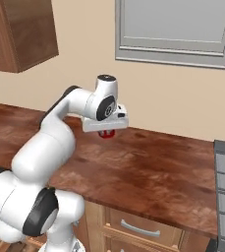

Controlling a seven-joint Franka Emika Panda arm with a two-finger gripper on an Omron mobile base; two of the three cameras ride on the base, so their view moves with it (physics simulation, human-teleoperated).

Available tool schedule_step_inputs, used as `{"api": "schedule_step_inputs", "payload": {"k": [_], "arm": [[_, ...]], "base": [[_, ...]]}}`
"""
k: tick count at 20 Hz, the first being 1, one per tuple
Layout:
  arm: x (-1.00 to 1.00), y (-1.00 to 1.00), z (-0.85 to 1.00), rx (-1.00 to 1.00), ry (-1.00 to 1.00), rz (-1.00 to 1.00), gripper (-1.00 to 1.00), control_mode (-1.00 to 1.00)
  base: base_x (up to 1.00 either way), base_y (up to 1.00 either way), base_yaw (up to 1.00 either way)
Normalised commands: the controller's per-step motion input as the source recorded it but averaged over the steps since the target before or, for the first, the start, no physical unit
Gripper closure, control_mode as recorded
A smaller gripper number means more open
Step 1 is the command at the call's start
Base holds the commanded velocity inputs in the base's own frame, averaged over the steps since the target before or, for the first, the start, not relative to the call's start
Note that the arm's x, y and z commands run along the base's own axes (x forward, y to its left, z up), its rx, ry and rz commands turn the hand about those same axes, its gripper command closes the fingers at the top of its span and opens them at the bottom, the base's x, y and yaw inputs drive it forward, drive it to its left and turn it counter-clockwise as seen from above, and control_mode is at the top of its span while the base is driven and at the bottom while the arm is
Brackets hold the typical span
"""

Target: Clear the mugs and bowl far away from the sink.

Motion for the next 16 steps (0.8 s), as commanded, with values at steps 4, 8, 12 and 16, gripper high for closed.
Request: {"api": "schedule_step_inputs", "payload": {"k": [4, 8, 12, 16], "arm": [[0.81, 0.0, -0.3, 0.0, 0.05, 0.0, 1.0, -1.0], [0.66, 0.0, -0.33, 0.0, 0.06, 0.0, 1.0, -1.0], [0.54, 0.0, -0.42, 0.0, 0.01, 0.0, 1.0, -1.0], [0.54, 0.0, -0.42, 0.0, 0.0, 0.0, 1.0, -1.0]], "base": [[0.0, 0.0, 0.0], [0.0, 0.0, 0.0], [0.0, 0.0, 0.0], [0.0, 0.0, 0.0]]}}
